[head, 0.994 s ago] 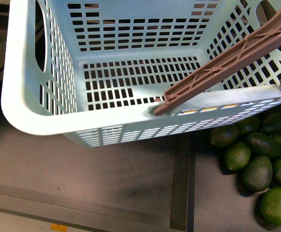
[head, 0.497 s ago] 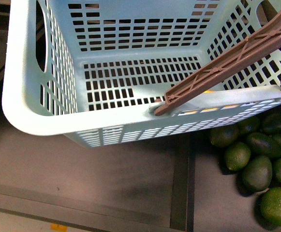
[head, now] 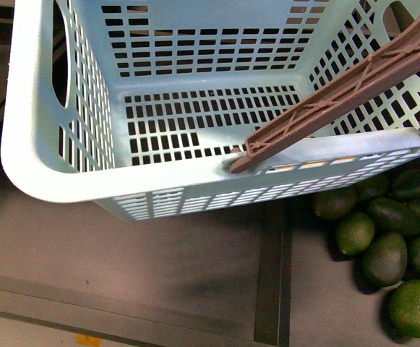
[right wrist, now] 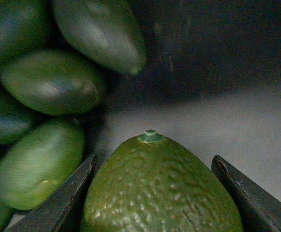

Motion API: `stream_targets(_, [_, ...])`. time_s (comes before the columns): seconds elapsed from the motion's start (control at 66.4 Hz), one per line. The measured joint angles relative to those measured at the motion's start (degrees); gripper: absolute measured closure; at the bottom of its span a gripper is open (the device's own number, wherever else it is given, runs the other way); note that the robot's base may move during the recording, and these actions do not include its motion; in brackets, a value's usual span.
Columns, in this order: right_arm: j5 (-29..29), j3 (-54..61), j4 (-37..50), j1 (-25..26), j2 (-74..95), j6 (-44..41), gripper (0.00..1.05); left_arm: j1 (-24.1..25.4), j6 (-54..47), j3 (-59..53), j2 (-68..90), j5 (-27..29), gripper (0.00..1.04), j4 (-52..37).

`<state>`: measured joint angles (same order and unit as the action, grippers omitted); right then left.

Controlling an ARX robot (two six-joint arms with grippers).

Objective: Pick mango and avocado into basket

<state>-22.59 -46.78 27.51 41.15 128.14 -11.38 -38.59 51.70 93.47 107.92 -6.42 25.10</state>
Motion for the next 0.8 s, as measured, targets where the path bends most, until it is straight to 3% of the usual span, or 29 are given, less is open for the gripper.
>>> stream_targets(0.226, [-19.67, 8.94, 4.63, 0.48, -22.29, 8.81, 0.43, 0.00, -0.02, 0.00, 0.00, 0.04, 0.91, 0.00])
stream_targets(0.331, [-24.57, 12.79, 8.07, -2.40, -32.65, 16.37, 0.43, 0.00, 0.00, 0.00, 0.00, -0.02, 0.91, 0.00])
stream_targets(0.557, [-20.96, 15.58, 10.67, -14.51, -50.34, 31.47, 0.43, 0.02, -0.02, 0.00, 0.00, 0.20, 0.91, 0.00])
stream_targets(0.693, [-14.49, 15.52, 10.78, -24.52, -54.99, 36.15, 0.43, 0.02, 0.00, 0.00, 0.00, 0.15, 0.91, 0.00])
stream_targets(0.798, [-6.43, 15.50, 12.72, -35.19, -53.92, 38.38, 0.43, 0.02, 0.00, 0.00, 0.00, 0.15, 0.91, 0.00])
